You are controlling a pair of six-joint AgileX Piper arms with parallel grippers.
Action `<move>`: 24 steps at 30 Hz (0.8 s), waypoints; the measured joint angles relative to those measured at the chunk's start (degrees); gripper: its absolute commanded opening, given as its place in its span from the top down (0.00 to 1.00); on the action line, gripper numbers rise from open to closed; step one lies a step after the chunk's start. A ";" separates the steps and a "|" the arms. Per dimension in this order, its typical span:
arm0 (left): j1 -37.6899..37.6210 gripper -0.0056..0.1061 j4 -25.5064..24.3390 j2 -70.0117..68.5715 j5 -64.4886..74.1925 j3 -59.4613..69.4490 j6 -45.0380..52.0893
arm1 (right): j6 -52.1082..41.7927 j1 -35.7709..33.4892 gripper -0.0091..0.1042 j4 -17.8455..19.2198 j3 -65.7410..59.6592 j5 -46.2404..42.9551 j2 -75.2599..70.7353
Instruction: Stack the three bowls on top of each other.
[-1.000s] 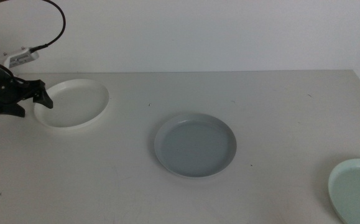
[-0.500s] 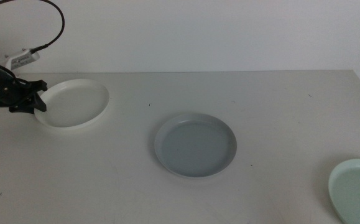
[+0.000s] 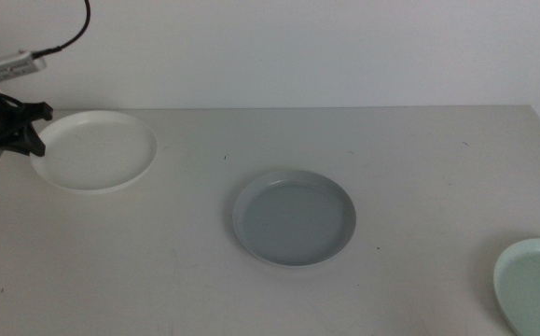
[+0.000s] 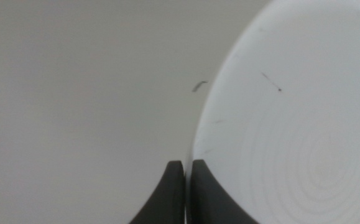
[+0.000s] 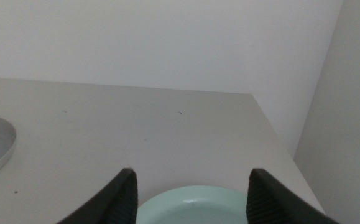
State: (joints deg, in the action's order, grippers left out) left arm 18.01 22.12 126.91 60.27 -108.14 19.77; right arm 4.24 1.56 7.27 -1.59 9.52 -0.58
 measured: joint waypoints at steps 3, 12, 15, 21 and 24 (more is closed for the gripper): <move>0.00 0.95 0.26 -5.81 0.32 3.29 0.00 | 0.00 0.00 0.52 0.00 0.00 0.00 0.00; -0.19 0.95 3.49 -23.81 -2.69 21.95 -1.07 | 0.00 0.00 0.52 0.00 0.00 0.00 0.00; -1.26 0.95 4.25 -29.79 -3.01 26.24 -1.36 | 0.00 0.00 0.52 0.00 0.00 0.00 0.00; -7.74 0.95 4.33 -36.44 -3.04 30.20 -7.08 | 0.00 0.00 0.52 0.00 0.00 0.00 0.00; -12.36 0.95 4.19 -36.79 -3.24 30.48 -10.29 | 0.00 0.00 0.52 0.00 0.00 0.00 0.00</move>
State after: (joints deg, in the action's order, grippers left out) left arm 5.64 26.31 90.11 57.03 -77.66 9.49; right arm 4.24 1.56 7.27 -1.59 9.52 -0.58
